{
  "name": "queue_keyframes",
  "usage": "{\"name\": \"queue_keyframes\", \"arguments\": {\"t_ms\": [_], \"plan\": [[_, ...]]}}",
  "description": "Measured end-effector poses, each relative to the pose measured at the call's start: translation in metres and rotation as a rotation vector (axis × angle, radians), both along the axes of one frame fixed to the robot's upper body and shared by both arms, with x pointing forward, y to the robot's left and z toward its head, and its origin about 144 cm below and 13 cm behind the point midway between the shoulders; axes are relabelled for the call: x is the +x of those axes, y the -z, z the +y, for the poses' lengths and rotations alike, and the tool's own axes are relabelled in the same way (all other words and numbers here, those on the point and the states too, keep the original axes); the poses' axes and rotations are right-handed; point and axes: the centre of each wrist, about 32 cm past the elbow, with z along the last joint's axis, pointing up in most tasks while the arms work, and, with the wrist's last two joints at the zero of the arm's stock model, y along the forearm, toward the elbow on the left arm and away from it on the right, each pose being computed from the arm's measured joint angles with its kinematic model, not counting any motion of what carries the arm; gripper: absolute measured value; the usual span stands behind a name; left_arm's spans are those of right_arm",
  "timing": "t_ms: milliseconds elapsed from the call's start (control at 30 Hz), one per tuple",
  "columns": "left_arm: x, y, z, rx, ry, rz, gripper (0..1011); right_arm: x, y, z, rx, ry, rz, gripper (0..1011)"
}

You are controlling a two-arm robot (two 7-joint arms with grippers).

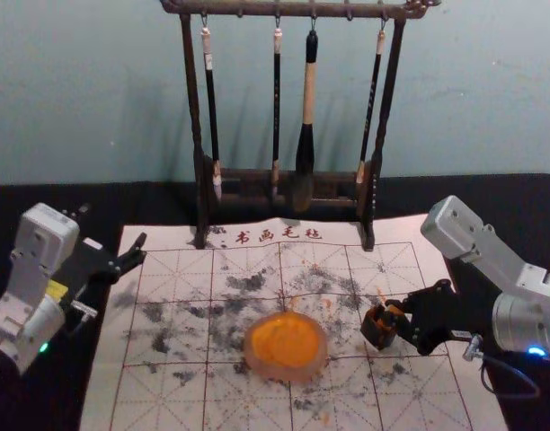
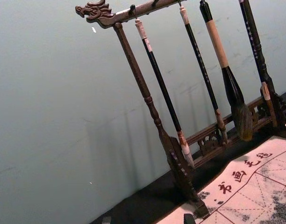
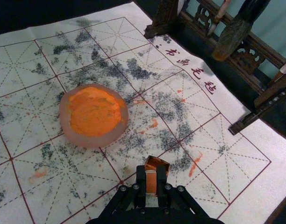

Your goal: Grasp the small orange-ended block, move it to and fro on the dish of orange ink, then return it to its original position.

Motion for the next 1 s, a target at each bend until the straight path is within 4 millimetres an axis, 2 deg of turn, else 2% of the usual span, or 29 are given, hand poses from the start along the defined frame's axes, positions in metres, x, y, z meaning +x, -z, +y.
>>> {"name": "queue_keyframes", "arguments": {"t_ms": [400,600,633,733,767,833,933,1000], "plan": [[0.0,0.0,0.0,0.0,0.0,0.0,1001,-0.0002,-0.0001,-0.0003,0.0,0.001,-0.001,119],[0.0,0.0,0.0,0.0,0.0,0.0,1001,-0.0003,-0.0003,-0.0004,0.0,0.001,-0.002,298],[0.0,0.0,0.0,0.0,0.0,0.0,1001,-0.0003,-0.0003,-0.0004,0.0,0.001,-0.002,355],[0.0,0.0,0.0,0.0,0.0,0.0,1001,-0.0003,-0.0003,-0.0004,0.0,0.001,-0.002,411],[0.0,0.0,0.0,0.0,0.0,0.0,1001,-0.0003,-0.0003,-0.0004,0.0,0.001,-0.002,473],[0.0,0.0,0.0,0.0,0.0,0.0,1001,-0.0003,-0.0003,-0.0004,0.0,0.001,-0.002,508],[0.0,0.0,0.0,0.0,0.0,0.0,1001,-0.0003,-0.0003,-0.0004,0.0,0.001,-0.002,634],[0.0,0.0,0.0,0.0,0.0,0.0,1001,-0.0003,-0.0003,-0.0004,0.0,0.001,-0.002,674]]}}
